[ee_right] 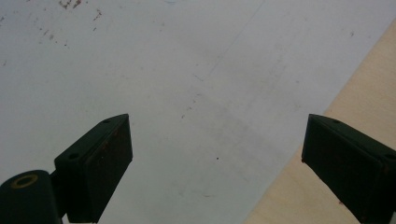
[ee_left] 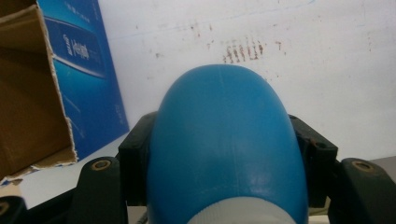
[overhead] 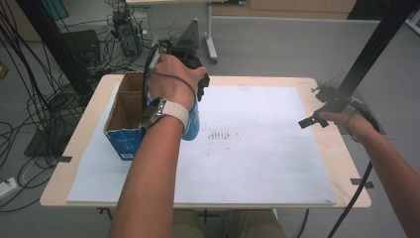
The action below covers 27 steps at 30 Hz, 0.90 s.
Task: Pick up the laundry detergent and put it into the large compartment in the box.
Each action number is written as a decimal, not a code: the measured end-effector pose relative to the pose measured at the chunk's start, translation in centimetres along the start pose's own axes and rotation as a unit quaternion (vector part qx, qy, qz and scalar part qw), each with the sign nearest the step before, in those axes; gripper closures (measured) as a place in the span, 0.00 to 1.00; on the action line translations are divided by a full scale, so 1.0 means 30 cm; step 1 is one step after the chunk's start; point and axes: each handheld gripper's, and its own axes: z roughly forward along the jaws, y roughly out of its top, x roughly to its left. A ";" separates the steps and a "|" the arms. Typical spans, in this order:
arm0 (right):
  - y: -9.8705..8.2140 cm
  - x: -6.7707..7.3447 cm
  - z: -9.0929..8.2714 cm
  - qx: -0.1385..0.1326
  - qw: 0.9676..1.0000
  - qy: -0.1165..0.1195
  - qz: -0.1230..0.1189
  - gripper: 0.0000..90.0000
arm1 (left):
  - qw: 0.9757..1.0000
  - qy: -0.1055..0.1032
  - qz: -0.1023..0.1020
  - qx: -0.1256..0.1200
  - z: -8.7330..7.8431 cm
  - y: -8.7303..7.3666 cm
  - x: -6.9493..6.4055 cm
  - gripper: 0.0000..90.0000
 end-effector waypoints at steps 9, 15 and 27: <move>0.003 -0.001 -0.010 -0.002 1.000 -0.004 0.006 0.09 | 1.000 -0.003 0.016 -0.004 -0.029 0.010 0.025 0.42; -0.004 -0.003 -0.013 -0.001 1.000 -0.005 0.010 0.09 | 1.000 -0.003 0.021 -0.005 -0.042 0.023 0.048 0.42; -0.013 -0.006 -0.007 0.000 1.000 -0.005 0.017 0.09 | 1.000 -0.002 0.021 -0.012 -0.093 0.033 0.085 0.42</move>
